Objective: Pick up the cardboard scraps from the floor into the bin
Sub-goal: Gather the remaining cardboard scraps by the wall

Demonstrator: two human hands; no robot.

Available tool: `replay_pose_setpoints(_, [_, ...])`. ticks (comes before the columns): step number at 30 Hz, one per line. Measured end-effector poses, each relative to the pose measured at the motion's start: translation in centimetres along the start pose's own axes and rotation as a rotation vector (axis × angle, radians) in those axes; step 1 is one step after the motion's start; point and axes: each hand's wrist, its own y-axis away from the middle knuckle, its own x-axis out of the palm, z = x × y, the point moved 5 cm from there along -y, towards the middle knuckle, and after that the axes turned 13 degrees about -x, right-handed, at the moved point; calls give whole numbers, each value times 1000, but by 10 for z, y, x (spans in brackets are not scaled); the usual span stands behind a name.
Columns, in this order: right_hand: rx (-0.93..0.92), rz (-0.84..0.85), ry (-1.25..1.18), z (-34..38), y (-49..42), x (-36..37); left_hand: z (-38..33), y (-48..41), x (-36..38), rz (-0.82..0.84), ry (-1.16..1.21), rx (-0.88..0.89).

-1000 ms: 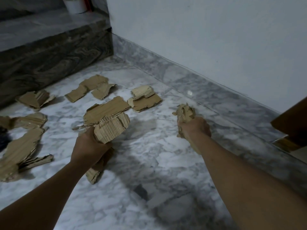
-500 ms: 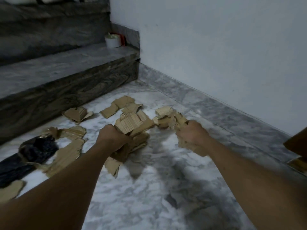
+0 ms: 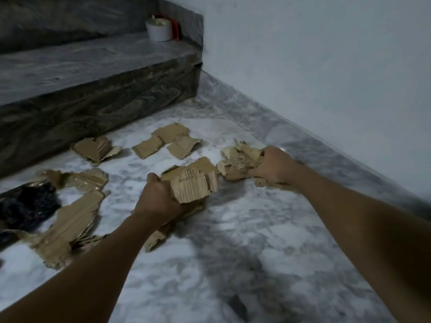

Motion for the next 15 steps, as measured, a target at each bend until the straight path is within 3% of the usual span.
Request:
replay_pose_setpoints(7, [-187, 361, 251, -23, -80, 36, 6, -24, 29, 135, -151, -23])
replay_pose_setpoints(12, [-137, 488, 266, -28, -95, 41, 8, -27, 35, -26, -124, 7])
replay_pose_setpoints(15, [-153, 419, 292, -20, -95, 38, 3, -28, 30, -129, -137, 27])
